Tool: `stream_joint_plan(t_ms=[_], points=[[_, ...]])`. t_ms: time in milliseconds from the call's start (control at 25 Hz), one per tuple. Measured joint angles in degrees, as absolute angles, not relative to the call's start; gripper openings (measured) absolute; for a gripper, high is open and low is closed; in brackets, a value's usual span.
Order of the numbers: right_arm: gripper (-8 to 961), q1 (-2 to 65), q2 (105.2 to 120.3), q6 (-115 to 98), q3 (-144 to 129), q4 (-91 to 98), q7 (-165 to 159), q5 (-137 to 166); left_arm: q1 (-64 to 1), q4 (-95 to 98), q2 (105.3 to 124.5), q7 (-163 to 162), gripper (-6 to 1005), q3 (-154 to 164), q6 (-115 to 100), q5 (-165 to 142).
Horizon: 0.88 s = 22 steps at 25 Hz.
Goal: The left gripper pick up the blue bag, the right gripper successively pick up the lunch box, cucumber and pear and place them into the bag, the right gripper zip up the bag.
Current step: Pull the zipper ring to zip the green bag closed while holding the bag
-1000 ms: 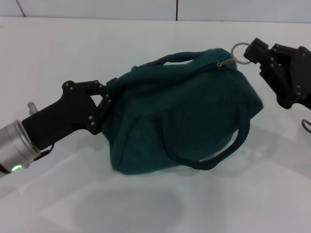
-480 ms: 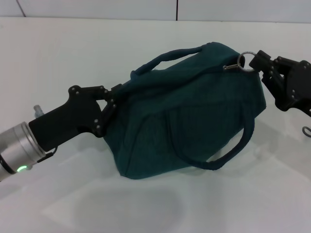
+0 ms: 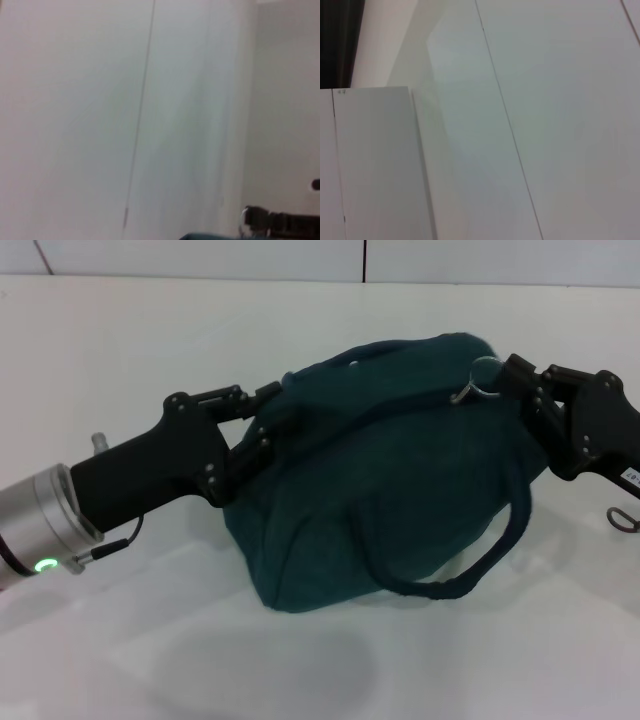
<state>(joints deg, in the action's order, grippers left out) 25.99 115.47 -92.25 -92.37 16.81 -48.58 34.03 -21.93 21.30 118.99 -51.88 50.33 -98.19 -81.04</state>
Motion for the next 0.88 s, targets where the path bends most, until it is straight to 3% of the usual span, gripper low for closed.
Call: stream_joint_plan(t_ms=[200, 640, 880], points=[[7, 26.0, 115.53, -92.3, -92.9, 16.9, -48.5, 34.1, -22.9, 23.3, 119.15, -54.6, 213, 50.4, -100.1, -81.7], [6, 25.8, 115.66, -93.1, -93.1, 16.8, -48.4, 34.1, -27.3, 24.7, 119.12, -60.1, 578, 50.9, -97.9, -85.6], [6, 25.5, 115.76, -93.3, -93.1, 16.6, -48.4, 34.1, -27.7, 25.7, 119.12, -60.9, 530, 50.9, -96.1, -86.5]])
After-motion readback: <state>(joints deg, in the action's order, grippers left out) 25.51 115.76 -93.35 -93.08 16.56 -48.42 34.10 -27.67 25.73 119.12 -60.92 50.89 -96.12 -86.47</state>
